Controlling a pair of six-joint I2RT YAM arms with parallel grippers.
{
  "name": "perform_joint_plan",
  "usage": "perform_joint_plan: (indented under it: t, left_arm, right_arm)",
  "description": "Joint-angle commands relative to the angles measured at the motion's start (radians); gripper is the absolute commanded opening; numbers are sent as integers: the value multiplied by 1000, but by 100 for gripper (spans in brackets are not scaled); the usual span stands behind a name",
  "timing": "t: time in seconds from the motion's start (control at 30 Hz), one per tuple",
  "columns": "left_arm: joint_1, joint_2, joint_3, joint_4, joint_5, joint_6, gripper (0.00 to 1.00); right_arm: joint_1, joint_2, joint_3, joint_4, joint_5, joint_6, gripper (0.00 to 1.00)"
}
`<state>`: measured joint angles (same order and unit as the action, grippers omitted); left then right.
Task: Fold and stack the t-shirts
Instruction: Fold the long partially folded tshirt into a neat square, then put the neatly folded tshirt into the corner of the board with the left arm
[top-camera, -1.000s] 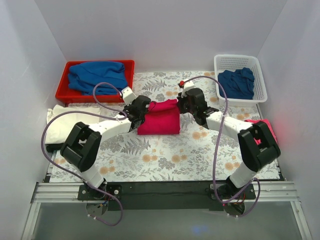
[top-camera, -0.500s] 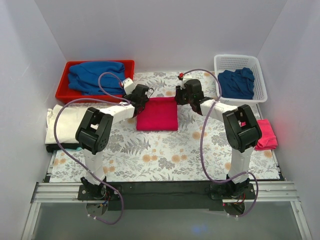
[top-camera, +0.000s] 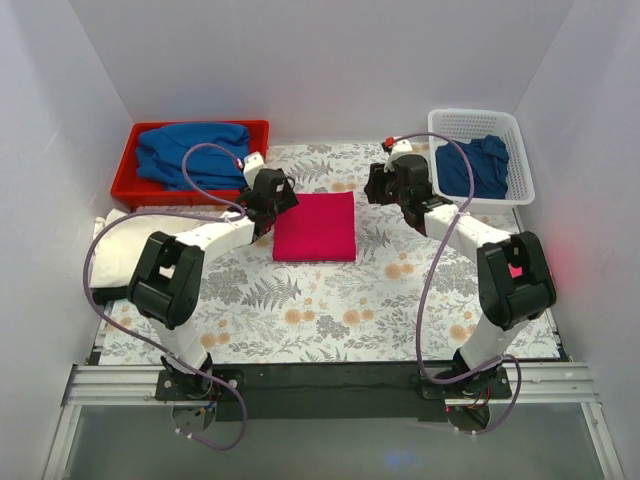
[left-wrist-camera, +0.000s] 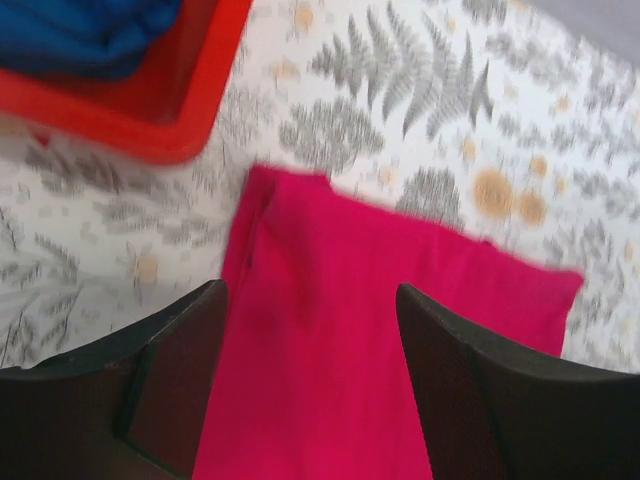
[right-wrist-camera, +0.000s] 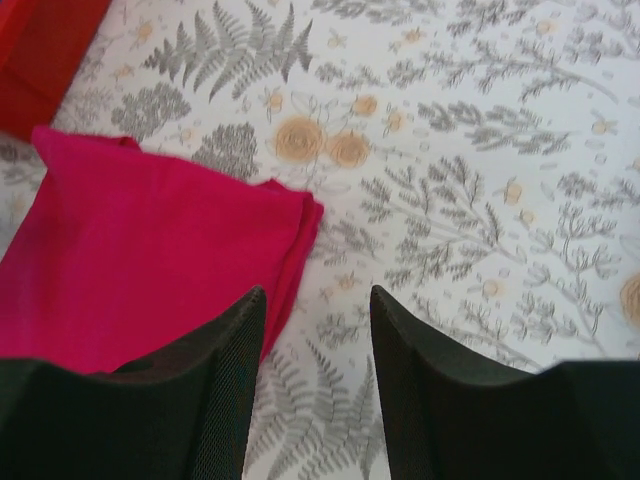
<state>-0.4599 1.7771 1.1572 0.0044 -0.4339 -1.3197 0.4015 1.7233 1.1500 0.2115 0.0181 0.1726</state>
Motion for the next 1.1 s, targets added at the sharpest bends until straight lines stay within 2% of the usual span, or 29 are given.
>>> perform_joint_plan:
  t: [0.0,0.2,0.3,0.33,0.4,0.57,0.93,1.07]
  left_arm:
    - [7,-105,-143,23,156,34,67]
    - [93,-131,-286,123,363,5,67]
    - [145,-110,-306,164,432,-12,67]
    - [159,-104,-316,190,510,-18,67]
    - [187,-75,-321,204,547,-23,66]
    - [237,4,-306,235,771,-23,66]
    - [259,111,-264,214,922,-47,65]
    - [259,131,-248,143,870,-44,61]
  right_arm:
    - [5,-99,-100,-3,-50,34,53]
    - [5,-221,-226,-1,-78,59,52]
    - [5,-249,-257,-1,-83,70,52]
    - [3,-258,-262,0,-84,71,52]
    - [5,-263,-272,0,-86,77,52]
    - [5,-266,-288,0,-76,91,51]
    - [5,-263,-302,0,-49,113,50]
    - [5,-248,-299,0,-63,114,50]
